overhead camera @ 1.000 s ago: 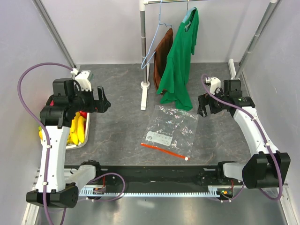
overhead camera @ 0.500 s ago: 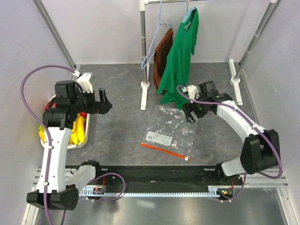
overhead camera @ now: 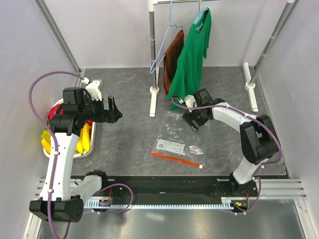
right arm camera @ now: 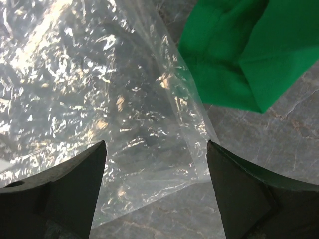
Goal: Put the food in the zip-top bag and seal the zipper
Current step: Pick up the zipper food storage bag at the center of the board.
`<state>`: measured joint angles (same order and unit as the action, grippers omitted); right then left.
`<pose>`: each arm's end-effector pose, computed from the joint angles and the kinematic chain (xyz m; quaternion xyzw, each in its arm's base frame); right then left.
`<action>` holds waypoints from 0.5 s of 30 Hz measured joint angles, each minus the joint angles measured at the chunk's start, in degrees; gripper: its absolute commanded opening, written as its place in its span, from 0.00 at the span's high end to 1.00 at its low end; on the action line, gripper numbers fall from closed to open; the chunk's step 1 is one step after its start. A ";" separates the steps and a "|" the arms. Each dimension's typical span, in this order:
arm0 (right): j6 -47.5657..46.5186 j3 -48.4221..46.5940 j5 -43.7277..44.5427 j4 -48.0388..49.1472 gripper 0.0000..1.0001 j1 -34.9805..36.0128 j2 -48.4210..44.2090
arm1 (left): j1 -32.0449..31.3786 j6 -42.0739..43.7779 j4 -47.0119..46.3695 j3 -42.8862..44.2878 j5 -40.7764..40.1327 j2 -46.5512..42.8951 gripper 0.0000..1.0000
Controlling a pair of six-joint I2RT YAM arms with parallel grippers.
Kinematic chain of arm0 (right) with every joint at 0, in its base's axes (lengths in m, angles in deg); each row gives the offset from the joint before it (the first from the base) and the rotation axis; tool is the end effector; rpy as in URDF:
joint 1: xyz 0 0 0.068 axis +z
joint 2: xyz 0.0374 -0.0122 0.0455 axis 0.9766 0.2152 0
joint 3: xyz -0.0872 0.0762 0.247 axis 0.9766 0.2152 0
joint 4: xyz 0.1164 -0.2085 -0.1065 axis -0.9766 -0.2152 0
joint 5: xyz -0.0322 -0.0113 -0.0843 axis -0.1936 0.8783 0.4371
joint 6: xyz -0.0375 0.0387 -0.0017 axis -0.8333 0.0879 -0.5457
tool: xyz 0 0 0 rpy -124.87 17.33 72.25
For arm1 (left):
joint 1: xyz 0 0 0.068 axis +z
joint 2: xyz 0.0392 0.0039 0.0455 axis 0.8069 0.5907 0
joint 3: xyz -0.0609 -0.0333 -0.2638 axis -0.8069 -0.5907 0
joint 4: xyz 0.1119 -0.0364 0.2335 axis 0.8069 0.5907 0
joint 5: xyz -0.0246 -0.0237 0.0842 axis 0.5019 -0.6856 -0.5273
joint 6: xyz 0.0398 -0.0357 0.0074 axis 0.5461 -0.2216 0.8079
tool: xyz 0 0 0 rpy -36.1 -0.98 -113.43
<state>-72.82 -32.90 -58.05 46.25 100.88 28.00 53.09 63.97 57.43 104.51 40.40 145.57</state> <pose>0.3084 0.1366 0.1898 -0.3736 0.9004 0.0512 0.2170 0.1850 -0.0158 0.3804 0.0778 0.8906 -0.1826 0.4092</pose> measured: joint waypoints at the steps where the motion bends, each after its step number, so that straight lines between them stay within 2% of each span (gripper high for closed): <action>1: -0.11 -0.31 0.70 0.57 0.10 0.11 0.70 | 0.00 -0.02 -0.04 -0.20 0.33 0.04 0.00; 4: -0.50 -0.85 2.16 1.86 0.10 0.11 1.77 | 0.00 -0.02 -0.35 -0.83 0.76 0.07 0.00; 10: -0.50 -1.27 7.67 4.28 0.21 0.00 4.07 | 0.00 -0.02 -0.98 -1.44 1.38 0.13 0.00; 13: 0.28 -2.32 9.42 3.65 0.43 -1.49 6.47 | 0.00 -0.02 -1.20 -1.44 1.77 0.15 0.00; 14: 0.61 -2.58 10.10 4.00 0.58 -2.40 6.67 | 0.00 -0.02 -1.22 -1.44 1.79 0.15 0.00; 15: 0.74 -2.60 10.25 3.98 0.67 -3.50 6.82 | 0.00 -0.02 -1.22 -1.44 1.79 0.15 0.00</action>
<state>-72.08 -35.50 -47.80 50.23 97.39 34.82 53.09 63.95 56.21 103.07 42.19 145.72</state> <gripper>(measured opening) 0.621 0.994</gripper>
